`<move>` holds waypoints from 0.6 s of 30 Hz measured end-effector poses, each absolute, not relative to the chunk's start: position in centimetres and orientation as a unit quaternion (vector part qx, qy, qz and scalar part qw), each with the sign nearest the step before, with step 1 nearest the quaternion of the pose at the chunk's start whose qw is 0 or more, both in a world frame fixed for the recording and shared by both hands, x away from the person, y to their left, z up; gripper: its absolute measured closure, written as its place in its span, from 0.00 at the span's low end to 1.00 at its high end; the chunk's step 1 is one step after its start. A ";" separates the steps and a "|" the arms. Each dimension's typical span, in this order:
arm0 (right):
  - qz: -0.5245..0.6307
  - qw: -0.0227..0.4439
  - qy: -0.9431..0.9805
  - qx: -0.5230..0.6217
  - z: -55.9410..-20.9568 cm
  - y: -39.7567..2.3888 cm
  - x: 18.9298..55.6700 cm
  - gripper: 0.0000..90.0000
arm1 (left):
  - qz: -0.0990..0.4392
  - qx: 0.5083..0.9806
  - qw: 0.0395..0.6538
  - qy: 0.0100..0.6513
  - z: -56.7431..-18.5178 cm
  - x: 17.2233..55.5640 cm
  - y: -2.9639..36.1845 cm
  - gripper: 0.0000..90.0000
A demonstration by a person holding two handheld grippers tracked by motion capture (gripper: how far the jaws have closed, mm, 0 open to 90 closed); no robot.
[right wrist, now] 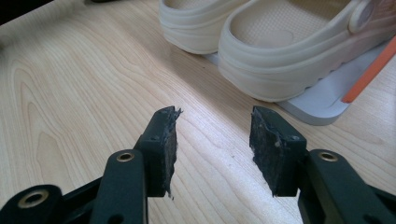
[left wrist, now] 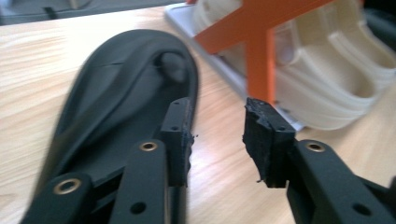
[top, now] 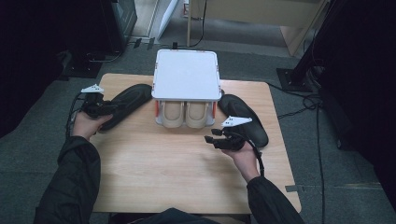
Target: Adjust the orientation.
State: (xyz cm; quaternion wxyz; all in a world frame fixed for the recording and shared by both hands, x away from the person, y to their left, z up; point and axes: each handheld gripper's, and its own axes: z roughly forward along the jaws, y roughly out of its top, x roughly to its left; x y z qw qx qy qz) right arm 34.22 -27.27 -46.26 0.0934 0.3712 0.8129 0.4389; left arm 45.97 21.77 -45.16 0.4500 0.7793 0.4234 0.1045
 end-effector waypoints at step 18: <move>0.440 0.098 0.809 0.376 -46.4 -27.6 33.7 0.58 | 0.094 0.782 0.409 0.461 -48.8 48.0 22.9 0.81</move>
